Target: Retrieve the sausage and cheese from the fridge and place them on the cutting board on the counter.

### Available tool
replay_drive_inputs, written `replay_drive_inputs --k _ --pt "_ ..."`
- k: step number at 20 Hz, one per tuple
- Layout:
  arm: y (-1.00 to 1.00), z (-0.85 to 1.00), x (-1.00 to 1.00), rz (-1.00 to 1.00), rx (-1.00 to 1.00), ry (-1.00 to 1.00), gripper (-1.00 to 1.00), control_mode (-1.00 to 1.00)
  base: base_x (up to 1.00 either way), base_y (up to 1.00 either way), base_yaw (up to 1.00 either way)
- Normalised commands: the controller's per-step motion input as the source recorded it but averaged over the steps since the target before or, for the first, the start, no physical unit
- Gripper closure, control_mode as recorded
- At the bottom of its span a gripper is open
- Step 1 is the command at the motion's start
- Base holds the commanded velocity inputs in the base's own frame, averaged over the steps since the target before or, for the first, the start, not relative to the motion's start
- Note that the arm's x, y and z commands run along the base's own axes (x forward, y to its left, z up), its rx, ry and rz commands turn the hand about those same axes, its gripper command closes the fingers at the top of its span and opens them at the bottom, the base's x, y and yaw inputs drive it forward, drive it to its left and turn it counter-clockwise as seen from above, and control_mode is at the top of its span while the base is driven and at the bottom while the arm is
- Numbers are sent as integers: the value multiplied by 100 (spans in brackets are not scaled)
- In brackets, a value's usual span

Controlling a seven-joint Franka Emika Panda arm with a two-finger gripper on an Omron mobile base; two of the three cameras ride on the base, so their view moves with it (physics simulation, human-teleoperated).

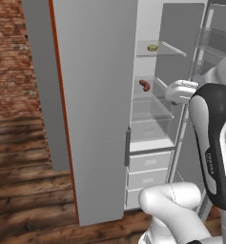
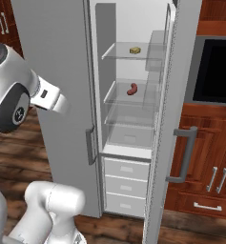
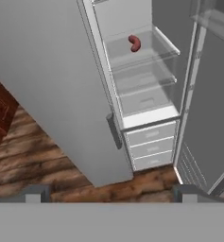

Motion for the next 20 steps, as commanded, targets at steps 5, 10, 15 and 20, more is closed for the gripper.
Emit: replay_drive_inputs --k 5,10,15,20 --pt "0 -22 10 25 -5 6 -100 -100 0 0 0" --pt "0 -2 0 -3 -8 10 -100 -100 0 0 0" --pt "0 0 0 -3 -2 2 -100 100 -1 -6 -17" --pt "0 0 0 0 0 0 -100 100 7 -21 -15"
